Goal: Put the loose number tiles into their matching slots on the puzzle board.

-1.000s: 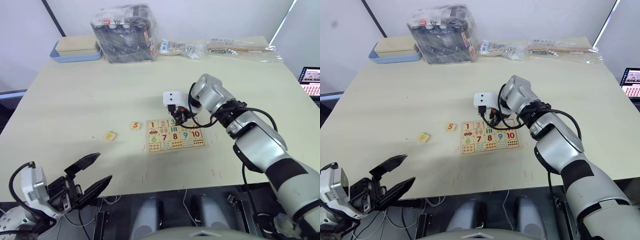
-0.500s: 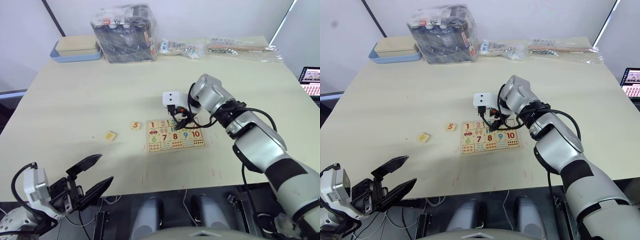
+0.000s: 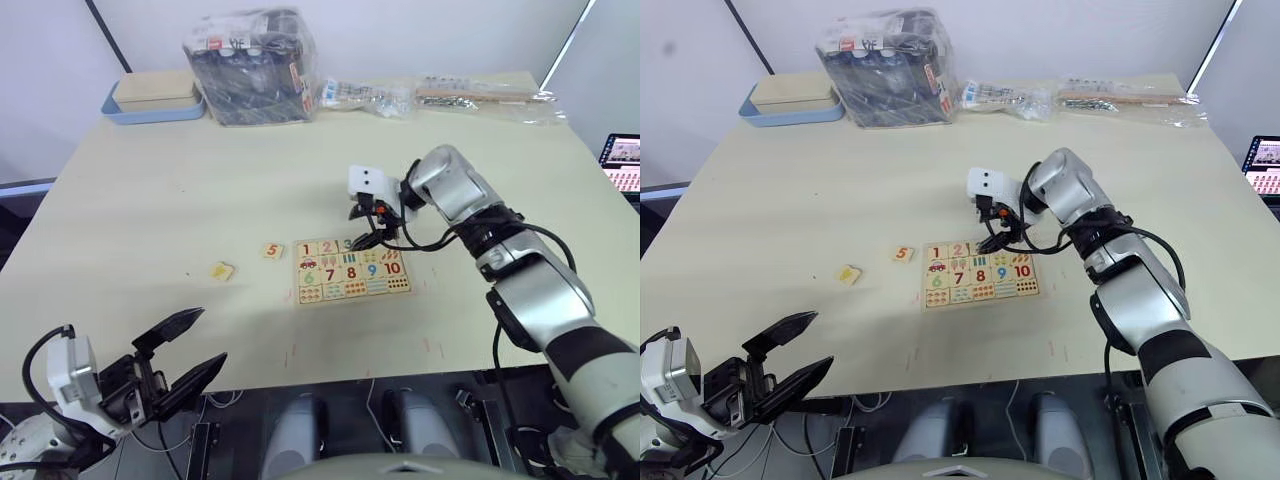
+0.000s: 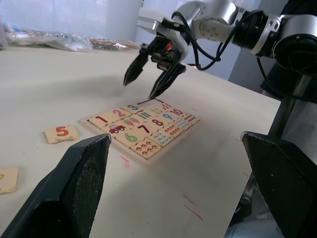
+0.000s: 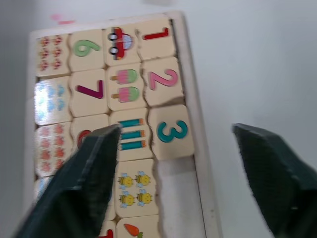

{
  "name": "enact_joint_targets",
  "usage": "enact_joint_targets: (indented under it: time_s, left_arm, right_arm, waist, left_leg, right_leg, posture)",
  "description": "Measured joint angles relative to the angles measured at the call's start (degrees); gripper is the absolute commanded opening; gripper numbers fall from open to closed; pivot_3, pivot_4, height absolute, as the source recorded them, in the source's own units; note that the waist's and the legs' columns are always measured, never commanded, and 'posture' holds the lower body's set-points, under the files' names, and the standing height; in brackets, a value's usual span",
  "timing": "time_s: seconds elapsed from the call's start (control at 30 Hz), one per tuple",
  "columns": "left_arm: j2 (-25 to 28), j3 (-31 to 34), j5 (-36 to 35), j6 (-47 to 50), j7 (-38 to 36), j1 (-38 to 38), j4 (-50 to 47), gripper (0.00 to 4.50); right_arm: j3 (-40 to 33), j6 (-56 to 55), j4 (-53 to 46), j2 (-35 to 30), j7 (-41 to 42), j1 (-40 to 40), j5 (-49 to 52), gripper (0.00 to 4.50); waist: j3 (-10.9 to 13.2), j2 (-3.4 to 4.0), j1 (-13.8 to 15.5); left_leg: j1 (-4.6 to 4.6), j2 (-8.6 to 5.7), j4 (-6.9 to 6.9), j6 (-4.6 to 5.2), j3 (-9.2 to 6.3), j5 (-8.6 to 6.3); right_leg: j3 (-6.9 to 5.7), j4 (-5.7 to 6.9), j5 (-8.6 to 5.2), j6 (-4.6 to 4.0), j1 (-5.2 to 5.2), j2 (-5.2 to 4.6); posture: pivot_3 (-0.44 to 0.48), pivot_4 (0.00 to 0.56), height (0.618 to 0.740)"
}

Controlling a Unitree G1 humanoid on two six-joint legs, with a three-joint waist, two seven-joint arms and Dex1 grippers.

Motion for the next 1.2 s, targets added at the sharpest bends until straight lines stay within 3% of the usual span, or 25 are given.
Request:
enact_joint_targets:
  time_s: [0.17, 0.57, 1.2]
  left_arm:
    - [0.03, 0.0, 0.0, 0.0, -0.01, -0.7, 0.01, 4.5]
    - [0.68, 0.02, 0.0, 0.02, -0.12, -1.37, 0.14, 4.5]
    - [0.71, 0.02, 0.0, 0.02, -0.15, -1.62, 0.17, 4.5]
  right_arm:
    - [-1.86, -2.73, 2.58, 0.65, -3.5, 0.78, 0.79, 0.01]
    - [-1.88, -5.8, 7.14, 1.88, -8.17, 0.81, 0.08, 0.01]
    - [-1.8, -5.93, 7.3, 1.94, -7.62, 0.89, -1.66, 0.01]
  waist:
    - [0.0, 0.01, -0.01]
    - [0.01, 0.02, 0.01]
    - [0.01, 0.01, 0.01]
  left_leg:
    - [0.01, 0.02, -0.01, -0.01, -0.01, 0.01]
    - [0.01, 0.0, -0.01, -0.01, 0.0, 0.01]
    - [0.01, 0.0, -0.01, 0.0, 0.0, 0.01]
  right_leg:
    - [-0.01, 0.0, 0.0, 0.0, 0.0, 0.05]
    - [0.0, 0.0, 0.0, 0.0, 0.0, 0.03]
    - [0.01, 0.0, 0.0, 0.0, 0.0, 0.04]
  posture:
    - [0.0, 0.15, 0.74]
    - [0.0, 0.15, 0.74]
    - [0.0, 0.15, 0.74]
